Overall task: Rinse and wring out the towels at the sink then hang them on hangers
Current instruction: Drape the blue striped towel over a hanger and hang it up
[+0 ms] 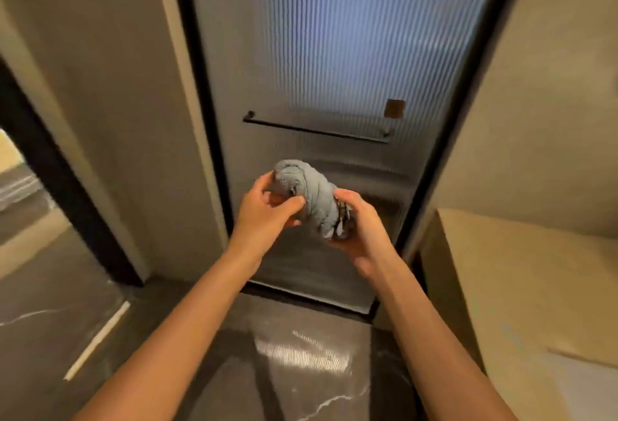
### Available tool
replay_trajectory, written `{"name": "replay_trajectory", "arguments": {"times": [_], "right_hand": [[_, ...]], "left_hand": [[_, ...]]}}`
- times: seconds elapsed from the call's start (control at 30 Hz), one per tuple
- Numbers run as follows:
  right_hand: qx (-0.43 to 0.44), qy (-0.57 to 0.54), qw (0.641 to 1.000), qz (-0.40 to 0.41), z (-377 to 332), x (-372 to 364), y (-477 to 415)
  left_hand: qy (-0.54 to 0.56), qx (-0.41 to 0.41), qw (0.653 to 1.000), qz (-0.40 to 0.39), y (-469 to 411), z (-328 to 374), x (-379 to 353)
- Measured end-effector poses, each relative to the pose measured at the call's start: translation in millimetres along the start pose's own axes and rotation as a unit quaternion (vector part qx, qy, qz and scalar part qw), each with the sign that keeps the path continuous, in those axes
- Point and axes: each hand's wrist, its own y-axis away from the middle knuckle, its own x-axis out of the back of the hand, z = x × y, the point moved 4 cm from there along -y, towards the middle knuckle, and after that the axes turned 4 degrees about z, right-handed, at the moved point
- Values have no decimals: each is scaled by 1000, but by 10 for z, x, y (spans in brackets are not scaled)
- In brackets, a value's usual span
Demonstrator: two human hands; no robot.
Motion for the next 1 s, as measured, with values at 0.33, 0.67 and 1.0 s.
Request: {"name": "replay_trajectory", "arguments": {"times": [0.33,0.67,1.0], "right_hand": [[-89,143,940,-297,1009,-3363,-303],[-196,118,880,-417,1986,-6368,-445],[-163,133,872,-442,2446,-8404,-1347]], "left_hand": [[-78,-38,930,357,-69,118,3267],[-53,-46,873,482,-340,225,6126],[-30,-51,837,543,-1498,149,7913]]}}
